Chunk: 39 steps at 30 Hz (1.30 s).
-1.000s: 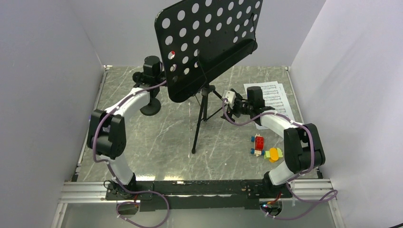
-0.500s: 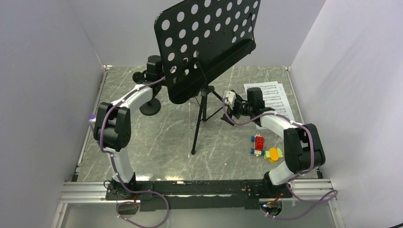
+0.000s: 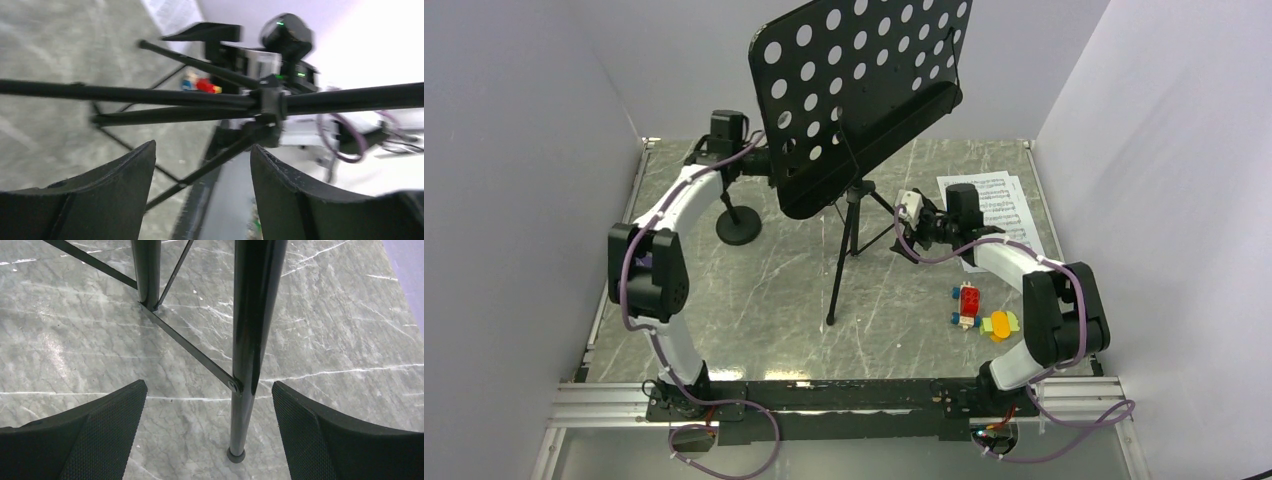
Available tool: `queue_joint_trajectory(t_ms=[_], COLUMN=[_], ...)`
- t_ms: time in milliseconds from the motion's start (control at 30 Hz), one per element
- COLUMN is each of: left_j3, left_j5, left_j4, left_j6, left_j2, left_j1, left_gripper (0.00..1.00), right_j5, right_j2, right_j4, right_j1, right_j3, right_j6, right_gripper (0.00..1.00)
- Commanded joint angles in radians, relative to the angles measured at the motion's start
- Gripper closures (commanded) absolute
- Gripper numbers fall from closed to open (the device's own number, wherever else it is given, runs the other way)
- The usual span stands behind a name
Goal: Pack up the instrument practice props
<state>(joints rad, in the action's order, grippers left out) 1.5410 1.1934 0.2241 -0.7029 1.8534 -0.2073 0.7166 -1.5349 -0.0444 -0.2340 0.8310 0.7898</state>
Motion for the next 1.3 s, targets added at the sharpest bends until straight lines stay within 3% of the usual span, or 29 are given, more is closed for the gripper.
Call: queue_joint_trajectory(t_ms=[0,100,233,333,567,800,900,1000,1167,1267], left_j3=[0.021,-0.103,-0.336,-0.33,-0.389,-0.811,-0.837,-0.854,-0.832,-0.805], left_j5=[-0.227,-0.296,-0.335,-0.322,-0.409,-0.644,-0.757,-0.808,-0.841,-0.818], left_j4=[0.281,0.16,-0.191,-0.166,-0.014,-0.415,-0.546,-0.695,-0.883,-0.867], left_j6=[0.465,0.561,0.597,0.684,1.179,1.591,1.658,1.762,1.885,1.952], left_j2=[-0.114,-0.23,-0.376,-0.369,-0.485,-0.725,-0.736,-0.73,-0.694,-0.678], left_j1=[0.06,0.066,0.045,0.014,-0.105,-0.19,-0.252,-0.301,-0.361,-0.388], left_gripper=[0.28,0.27,0.25,0.26,0.27,0.28,0.35,0.5,0.44,0.41], right_j5=[0.013,0.006,0.012,0.004,0.007,0.004,0.003,-0.001,-0.003,0.001], right_j2=[0.053,0.058,0.07,0.084,0.129,0.156,0.166,0.17,0.166,0.165], right_j4=[0.013,0.01,0.02,0.023,0.013,0.003,0.025,0.032,0.032,0.031], right_j1=[0.009,0.013,0.013,0.014,0.016,0.017,0.016,0.016,0.015,0.016], right_j3=[0.042,0.046,0.048,0.042,-0.015,-0.047,-0.043,-0.043,-0.041,-0.043], right_j6=[0.02,0.024,0.042,0.047,0.05,0.048,0.054,0.061,0.051,0.045], right_gripper=[0.02,0.02,0.02,0.02,0.02,0.02,0.02,0.02,0.02,0.02])
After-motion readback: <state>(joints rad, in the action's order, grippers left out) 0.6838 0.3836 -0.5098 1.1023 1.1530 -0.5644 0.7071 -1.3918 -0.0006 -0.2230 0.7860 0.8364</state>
